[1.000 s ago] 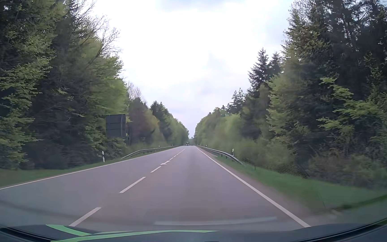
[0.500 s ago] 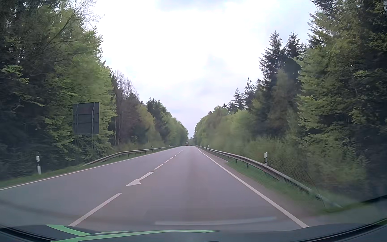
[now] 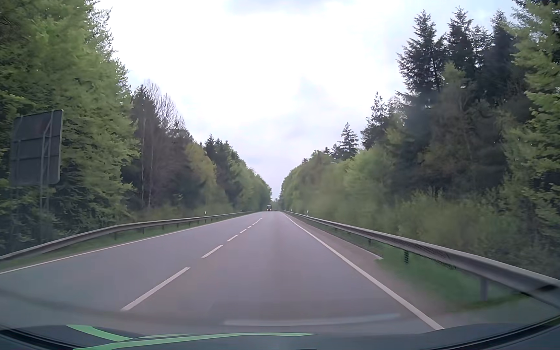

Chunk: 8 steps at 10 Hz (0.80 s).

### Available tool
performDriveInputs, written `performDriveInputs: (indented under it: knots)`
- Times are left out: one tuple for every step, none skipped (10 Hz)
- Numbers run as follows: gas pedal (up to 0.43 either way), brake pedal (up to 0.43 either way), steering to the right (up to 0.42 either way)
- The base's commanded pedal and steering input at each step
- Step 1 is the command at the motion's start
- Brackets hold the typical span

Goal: Follow the waypoints while adhering to traffic rules and regulations

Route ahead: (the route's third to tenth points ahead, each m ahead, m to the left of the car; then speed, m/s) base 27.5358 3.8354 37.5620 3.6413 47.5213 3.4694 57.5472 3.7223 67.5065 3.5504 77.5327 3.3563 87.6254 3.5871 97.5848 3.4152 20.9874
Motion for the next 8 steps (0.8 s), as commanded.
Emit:
performDriveInputs:
  knots:
    - [0.287, 0.000, 0.000]
    - [0.287, 0.000, 0.000]
    - [0.287, 0.000, 0.000]
    - [0.287, 0.000, 0.000]
    - [0.287, 0.000, 0.000]
    - [0.287, 0.000, 0.000]
    - [0.287, 0.000, 0.000]
    - [0.287, 0.000, -0.001]
